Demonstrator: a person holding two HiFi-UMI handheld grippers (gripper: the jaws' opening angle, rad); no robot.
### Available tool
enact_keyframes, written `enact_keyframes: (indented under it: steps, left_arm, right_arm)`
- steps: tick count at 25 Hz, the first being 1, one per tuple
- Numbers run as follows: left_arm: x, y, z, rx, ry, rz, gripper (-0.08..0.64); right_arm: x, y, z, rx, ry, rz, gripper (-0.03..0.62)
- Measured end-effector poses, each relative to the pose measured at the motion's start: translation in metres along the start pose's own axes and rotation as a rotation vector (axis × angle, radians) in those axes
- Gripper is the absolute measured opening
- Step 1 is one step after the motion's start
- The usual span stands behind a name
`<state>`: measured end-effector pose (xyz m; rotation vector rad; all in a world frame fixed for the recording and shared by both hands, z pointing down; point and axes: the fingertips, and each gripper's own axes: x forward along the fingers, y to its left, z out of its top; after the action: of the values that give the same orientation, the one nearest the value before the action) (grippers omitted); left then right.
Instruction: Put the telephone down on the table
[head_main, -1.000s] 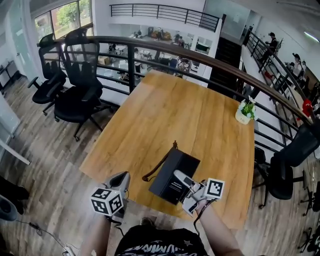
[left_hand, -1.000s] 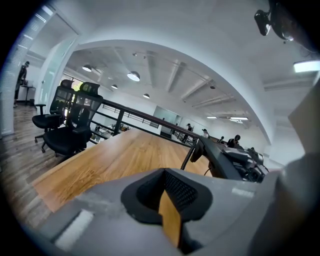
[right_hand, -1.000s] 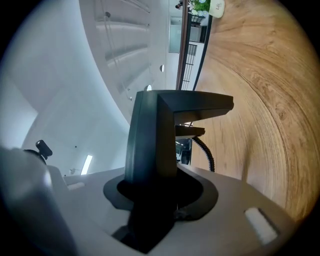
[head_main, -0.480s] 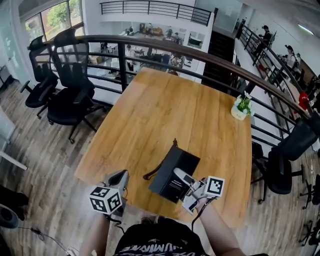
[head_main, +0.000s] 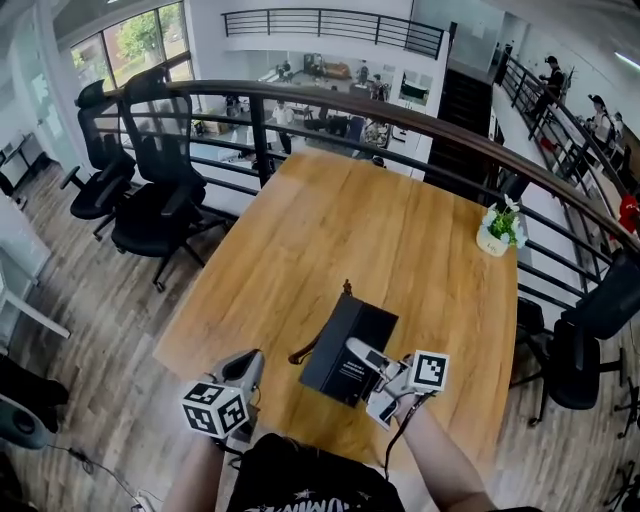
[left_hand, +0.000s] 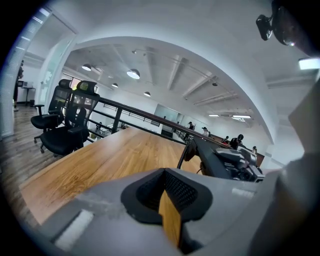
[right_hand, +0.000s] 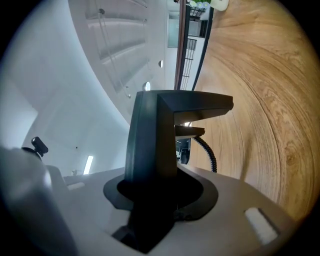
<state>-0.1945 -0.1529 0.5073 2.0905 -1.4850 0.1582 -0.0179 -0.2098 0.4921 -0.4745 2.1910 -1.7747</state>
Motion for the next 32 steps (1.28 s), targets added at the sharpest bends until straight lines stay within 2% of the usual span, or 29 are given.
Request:
enact_keyframes:
  steps: [4,7,11,22,32]
  left_arm:
    - [0.015,0.009,0.012,0.016,0.01,-0.024,0.002]
    - [0.033,0.032,0.032,0.037,0.01,-0.037,0.002]
    - [0.059,0.066,0.063,0.056,0.011,-0.072,0.002]
    - [0.134,0.147,0.122,0.103,0.037,-0.133,0.002]
    - [0.196,0.196,0.162,0.112,0.024,-0.132,0.002]
  right_arm:
    - [0.015,-0.008,0.006,0.015,-0.002,-0.01,0.158]
    - [0.04,-0.016,0.017,-0.004,-0.012,-0.042,0.158]
    - [0.075,-0.022,0.035,0.01,-0.057,-0.044,0.158]
    - [0.177,-0.048,0.109,-0.042,-0.091,-0.105,0.158]
    - [0.244,-0.095,0.172,-0.1,-0.062,-0.167,0.158]
